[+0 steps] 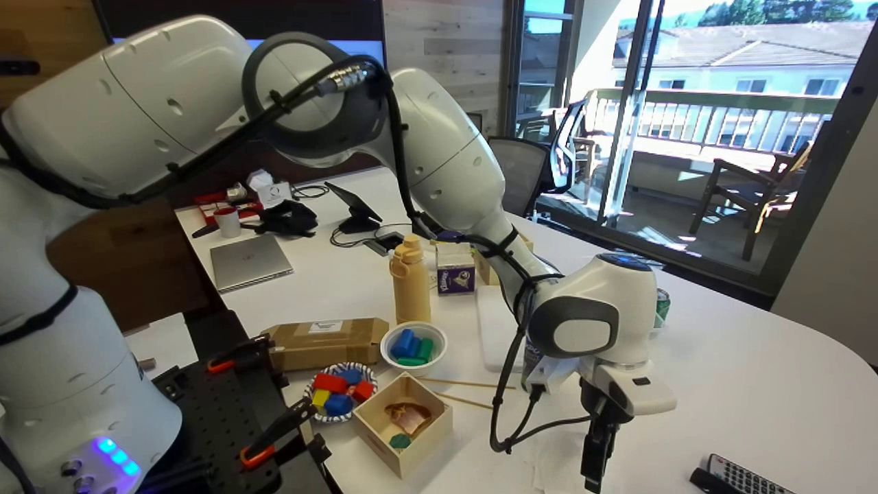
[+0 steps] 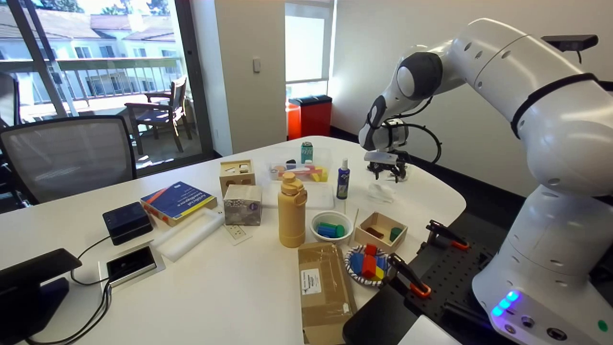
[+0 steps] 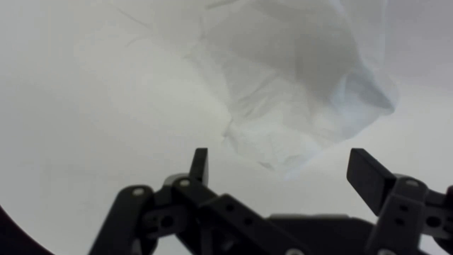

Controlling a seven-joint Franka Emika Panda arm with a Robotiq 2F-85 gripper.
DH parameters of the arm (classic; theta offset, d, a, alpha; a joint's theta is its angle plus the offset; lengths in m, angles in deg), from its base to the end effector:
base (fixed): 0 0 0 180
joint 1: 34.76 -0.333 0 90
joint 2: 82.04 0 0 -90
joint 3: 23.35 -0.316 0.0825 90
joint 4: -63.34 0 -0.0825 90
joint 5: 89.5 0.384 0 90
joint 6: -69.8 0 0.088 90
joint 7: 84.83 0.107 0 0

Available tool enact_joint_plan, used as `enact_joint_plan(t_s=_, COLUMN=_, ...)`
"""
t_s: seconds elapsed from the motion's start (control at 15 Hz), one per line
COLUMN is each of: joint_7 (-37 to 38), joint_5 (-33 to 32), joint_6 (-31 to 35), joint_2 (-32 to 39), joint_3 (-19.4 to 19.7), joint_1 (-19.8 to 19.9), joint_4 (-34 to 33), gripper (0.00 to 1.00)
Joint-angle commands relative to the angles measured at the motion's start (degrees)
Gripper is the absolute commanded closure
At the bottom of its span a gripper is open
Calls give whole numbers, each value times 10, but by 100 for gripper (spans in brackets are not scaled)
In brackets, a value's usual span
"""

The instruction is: Pick up the white napkin on the right then set it back down table.

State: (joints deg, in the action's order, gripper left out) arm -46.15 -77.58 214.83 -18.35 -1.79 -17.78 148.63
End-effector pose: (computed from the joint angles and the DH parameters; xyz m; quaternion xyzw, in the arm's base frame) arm 0.5570 -0.4009 0.0377 0.7844 -0.6105 0.0063 0.1090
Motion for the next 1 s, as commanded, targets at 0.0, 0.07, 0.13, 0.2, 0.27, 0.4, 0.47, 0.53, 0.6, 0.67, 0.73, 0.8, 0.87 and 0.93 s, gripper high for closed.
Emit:
enact_joint_plan(t_s=0.0, joint_7=6, joint_5=36, joint_6=1, joint_2=-5, joint_3=-25, joint_1=31, joint_4=11, gripper=0)
enact_joint_plan(t_s=0.07, joint_7=5, joint_5=44, joint_6=-1, joint_2=-2, joint_3=-31, joint_1=38, joint_4=8, gripper=0)
enact_joint_plan(t_s=0.13, joint_7=3, joint_5=52, joint_6=-1, joint_2=0, joint_3=-39, joint_1=44, joint_4=5, gripper=0)
enact_joint_plan(t_s=0.2, joint_7=1, joint_5=58, joint_6=-3, joint_2=3, joint_3=-45, joint_1=48, joint_4=2, gripper=0)
enact_joint_plan(t_s=0.27, joint_7=0, joint_5=63, joint_6=-6, joint_2=5, joint_3=-51, joint_1=51, joint_4=0, gripper=0)
enact_joint_plan(t_s=0.4, joint_7=0, joint_5=68, joint_6=-13, joint_2=11, joint_3=-56, joint_1=51, joint_4=-3, gripper=25)
enact_joint_plan(t_s=0.47, joint_7=-1, joint_5=68, joint_6=-15, joint_2=14, joint_3=-58, joint_1=52, joint_4=-6, gripper=26)
enact_joint_plan(t_s=0.53, joint_7=-1, joint_5=69, joint_6=-16, joint_2=16, joint_3=-60, joint_1=52, joint_4=-7, gripper=32)
enact_joint_plan(t_s=0.6, joint_7=-2, joint_5=71, joint_6=-15, joint_2=19, joint_3=-62, joint_1=53, joint_4=-7, gripper=42)
enact_joint_plan(t_s=0.67, joint_7=-3, joint_5=72, joint_6=-13, joint_2=21, joint_3=-64, joint_1=54, joint_4=-8, gripper=49)
enact_joint_plan(t_s=0.73, joint_7=-4, joint_5=74, joint_6=-12, joint_2=22, joint_3=-65, joint_1=55, joint_4=-7, gripper=58)
enact_joint_plan(t_s=0.8, joint_7=-5, joint_5=75, joint_6=-12, joint_2=23, joint_3=-66, joint_1=56, joint_4=-7, gripper=65)
enact_joint_plan(t_s=0.87, joint_7=-5, joint_5=77, joint_6=-11, joint_2=23, joint_3=-67, joint_1=56, joint_4=-8, gripper=73)
enact_joint_plan(t_s=0.93, joint_7=-6, joint_5=79, joint_6=-10, joint_2=24, joint_3=-68, joint_1=57, joint_4=-9, gripper=80)
